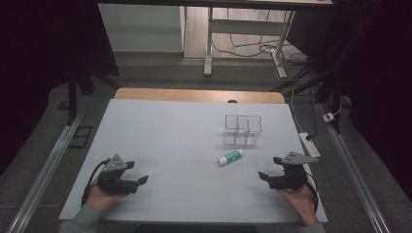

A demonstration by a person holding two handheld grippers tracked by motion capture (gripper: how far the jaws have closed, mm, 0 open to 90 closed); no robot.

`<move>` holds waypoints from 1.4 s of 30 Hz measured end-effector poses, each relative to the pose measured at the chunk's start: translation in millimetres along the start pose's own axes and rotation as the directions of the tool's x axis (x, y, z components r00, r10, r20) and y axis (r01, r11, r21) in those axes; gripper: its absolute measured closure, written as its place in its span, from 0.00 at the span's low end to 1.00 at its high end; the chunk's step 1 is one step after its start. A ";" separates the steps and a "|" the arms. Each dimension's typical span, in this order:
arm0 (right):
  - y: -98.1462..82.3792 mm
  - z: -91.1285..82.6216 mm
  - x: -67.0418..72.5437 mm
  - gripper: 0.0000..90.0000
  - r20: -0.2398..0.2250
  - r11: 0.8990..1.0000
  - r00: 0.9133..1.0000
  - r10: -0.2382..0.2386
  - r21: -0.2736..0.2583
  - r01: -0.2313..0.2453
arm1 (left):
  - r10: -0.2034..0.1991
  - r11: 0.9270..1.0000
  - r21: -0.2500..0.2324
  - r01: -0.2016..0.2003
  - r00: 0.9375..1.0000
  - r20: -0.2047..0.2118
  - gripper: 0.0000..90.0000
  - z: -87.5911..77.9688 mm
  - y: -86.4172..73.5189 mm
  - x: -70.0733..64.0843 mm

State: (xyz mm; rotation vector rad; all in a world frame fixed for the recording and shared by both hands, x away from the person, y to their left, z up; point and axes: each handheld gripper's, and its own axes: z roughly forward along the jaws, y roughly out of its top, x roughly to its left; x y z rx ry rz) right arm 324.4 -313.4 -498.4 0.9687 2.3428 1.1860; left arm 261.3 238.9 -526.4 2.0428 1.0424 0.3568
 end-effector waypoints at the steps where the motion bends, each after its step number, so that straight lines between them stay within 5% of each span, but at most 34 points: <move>1: 0.0 0.0 0.0 0.14 0.000 1.000 1.000 0.000 0.000 0.000 | 0.000 1.000 0.000 0.000 1.000 0.000 0.22 0.0 0.0 0.0; 42: 1.0 4.2 -0.3 0.18 0.024 1.000 1.000 0.017 0.019 -0.017 | 0.006 1.000 0.004 -0.006 1.000 -0.002 0.22 1.3 0.3 0.6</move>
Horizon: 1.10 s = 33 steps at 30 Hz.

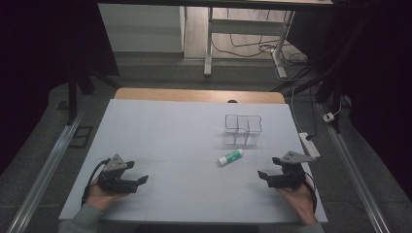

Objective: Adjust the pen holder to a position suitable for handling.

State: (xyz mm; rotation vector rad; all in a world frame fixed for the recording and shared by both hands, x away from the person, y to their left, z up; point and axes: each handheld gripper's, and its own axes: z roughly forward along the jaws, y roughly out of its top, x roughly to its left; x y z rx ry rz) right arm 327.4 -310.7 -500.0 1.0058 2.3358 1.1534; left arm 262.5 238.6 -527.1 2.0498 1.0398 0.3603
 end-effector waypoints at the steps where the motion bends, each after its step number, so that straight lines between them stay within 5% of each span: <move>1: 0.6 0.1 0.2 0.19 0.000 1.000 1.000 0.003 0.000 -0.003 | 0.000 1.000 0.001 0.000 1.000 0.000 0.22 0.1 0.0 0.0; 16: 15.7 9.1 -2.3 0.28 0.036 1.000 0.999 0.024 0.012 -0.025 | 0.004 1.000 0.010 -0.004 1.000 0.000 0.22 1.6 0.1 -1.3; 33: 39.1 28.0 -26.4 0.43 0.116 0.997 0.991 0.074 0.024 -0.077 | 0.008 1.000 0.018 -0.008 1.000 0.006 0.22 2.7 -0.2 -1.7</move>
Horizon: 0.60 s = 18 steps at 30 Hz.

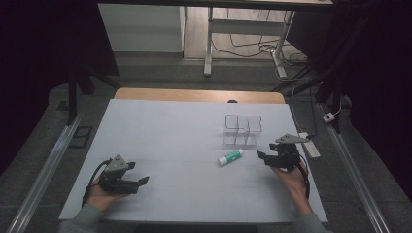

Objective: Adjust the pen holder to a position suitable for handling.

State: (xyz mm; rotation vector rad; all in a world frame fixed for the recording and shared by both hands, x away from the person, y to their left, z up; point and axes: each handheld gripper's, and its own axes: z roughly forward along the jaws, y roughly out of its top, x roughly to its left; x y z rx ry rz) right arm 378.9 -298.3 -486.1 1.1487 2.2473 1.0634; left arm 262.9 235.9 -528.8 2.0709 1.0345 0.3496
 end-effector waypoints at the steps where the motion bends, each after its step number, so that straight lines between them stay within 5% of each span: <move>1: 1.4 1.5 -1.4 0.45 0.000 1.000 1.000 0.007 -0.004 -0.007 | 0.000 1.000 0.001 0.000 1.000 -0.001 0.22 0.1 0.0 -0.1; 11: 12.4 14.5 -18.0 0.75 0.052 0.997 0.996 0.076 0.013 -0.077 | -0.004 1.000 0.000 0.004 1.000 -0.002 0.22 0.0 -0.6 1.0; 16: 11.3 20.1 -22.5 0.98 0.090 0.997 0.993 0.079 0.004 -0.080 | 0.000 1.000 0.001 0.000 1.000 0.000 0.22 0.1 -0.4 0.7; 18: 11.3 21.9 -23.8 0.99 0.094 0.997 0.993 0.076 0.014 -0.077 | 0.000 1.000 0.001 0.000 1.000 0.000 0.22 0.0 -0.4 0.7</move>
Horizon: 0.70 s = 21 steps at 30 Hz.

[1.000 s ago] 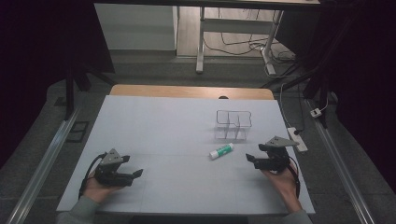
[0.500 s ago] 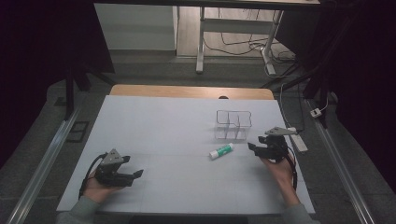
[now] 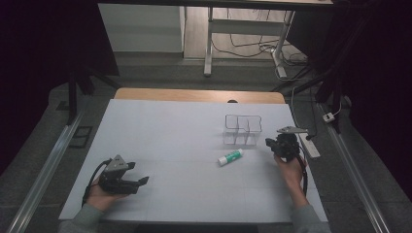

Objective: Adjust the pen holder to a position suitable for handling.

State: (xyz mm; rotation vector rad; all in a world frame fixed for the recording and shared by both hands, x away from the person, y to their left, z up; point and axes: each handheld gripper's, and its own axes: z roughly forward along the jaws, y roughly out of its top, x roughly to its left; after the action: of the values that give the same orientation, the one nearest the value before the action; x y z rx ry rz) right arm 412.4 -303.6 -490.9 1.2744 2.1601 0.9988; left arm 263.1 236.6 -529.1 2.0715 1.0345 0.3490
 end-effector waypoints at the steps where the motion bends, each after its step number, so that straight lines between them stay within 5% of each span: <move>1: 0.2 1.3 -0.3 0.99 0.000 1.000 1.000 0.001 0.003 -0.001 | 0.001 1.000 -0.001 -0.001 1.000 0.000 0.22 -0.1 0.0 -0.1; 21: 13.8 25.9 -0.1 0.99 -0.015 1.000 1.000 0.002 0.028 -0.002 | 0.002 1.000 0.000 -0.002 1.000 -0.001 0.22 -0.1 -0.1 -0.1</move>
State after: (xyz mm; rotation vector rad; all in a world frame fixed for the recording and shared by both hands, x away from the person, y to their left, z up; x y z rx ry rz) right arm 437.7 -290.0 -497.0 1.2866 2.1918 0.9847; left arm 262.8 236.6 -529.1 2.0726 1.0322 0.3510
